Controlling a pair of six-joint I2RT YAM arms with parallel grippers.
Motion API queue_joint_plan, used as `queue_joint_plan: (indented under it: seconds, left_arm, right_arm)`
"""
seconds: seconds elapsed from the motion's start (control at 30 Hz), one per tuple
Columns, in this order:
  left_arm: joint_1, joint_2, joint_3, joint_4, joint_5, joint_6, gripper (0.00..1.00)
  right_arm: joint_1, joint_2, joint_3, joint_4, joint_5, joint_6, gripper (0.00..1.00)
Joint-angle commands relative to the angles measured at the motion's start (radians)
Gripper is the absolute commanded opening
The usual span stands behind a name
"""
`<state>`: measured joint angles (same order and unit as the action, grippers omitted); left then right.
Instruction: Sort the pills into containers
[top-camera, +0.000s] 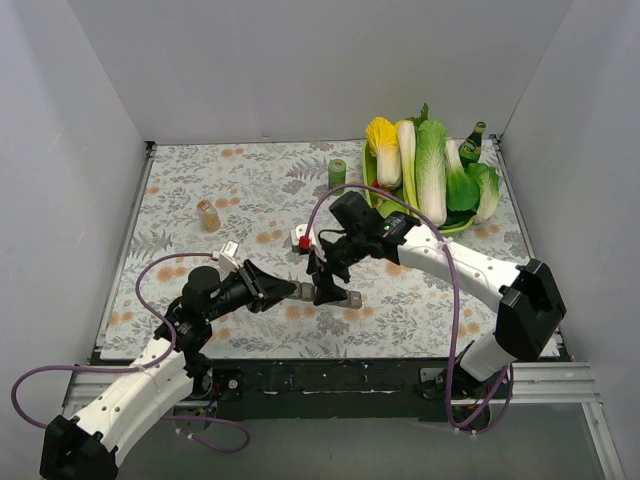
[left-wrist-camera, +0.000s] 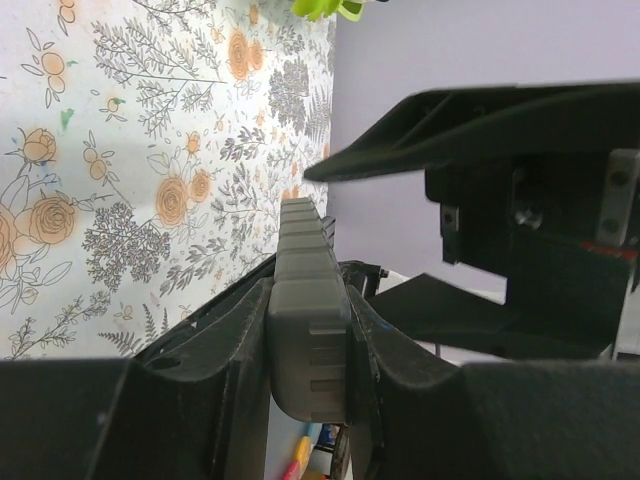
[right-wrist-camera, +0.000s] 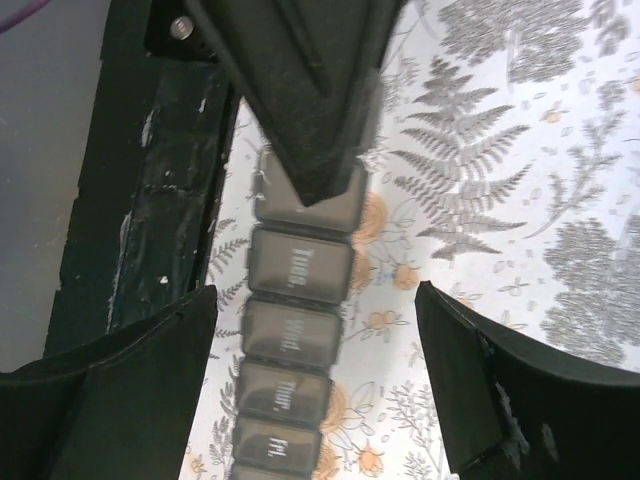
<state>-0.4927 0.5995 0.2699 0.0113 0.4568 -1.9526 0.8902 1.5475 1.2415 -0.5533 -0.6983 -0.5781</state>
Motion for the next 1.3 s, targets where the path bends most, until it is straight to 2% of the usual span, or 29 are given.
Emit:
queue_joint_plan:
  seconds: [0.0,0.23,0.67,1.0,1.1,1.13,1.23,1.27]
  left_arm:
    - [0.0,-0.041,0.011,-0.031,0.0,-0.005,0.0]
    - [0.0,-0.049,0.025,-0.056,-0.021,-0.032,0.0]
    - [0.0,-0.066,0.031,-0.073,-0.07,-0.094,0.0]
    - [0.0,-0.076,0.022,-0.073,-0.075,-0.112,0.0]
    - [0.0,-0.086,0.014,-0.074,-0.081,-0.115,0.0]
    - [0.0,-0.086,0.012,-0.077,-0.081,-0.115,0.0]
    - [0.0,-0.086,0.011,-0.086,-0.083,-0.101,0.0]
    - [0.0,-0.084,0.011,-0.089,-0.084,-0.097,0.0]
  right_arm:
    - [-0.039,-0.033,0.069,-0.011,-0.06,0.03,0.88]
    - [-0.039,-0.059,0.016,0.021,-0.015,0.064,0.88]
    - [0.006,-0.067,-0.057,0.049,0.031,0.031,0.75]
    - [0.035,-0.032,-0.022,0.035,0.059,0.03,0.66]
    - [0.035,-0.033,-0.019,0.036,0.063,0.035,0.57]
    - [0.035,-0.033,-0.019,0.038,0.065,0.037,0.5]
    - [0.035,-0.035,-0.022,0.044,0.066,0.046,0.37]
    - [0.035,-0.035,-0.022,0.044,0.059,0.05,0.35]
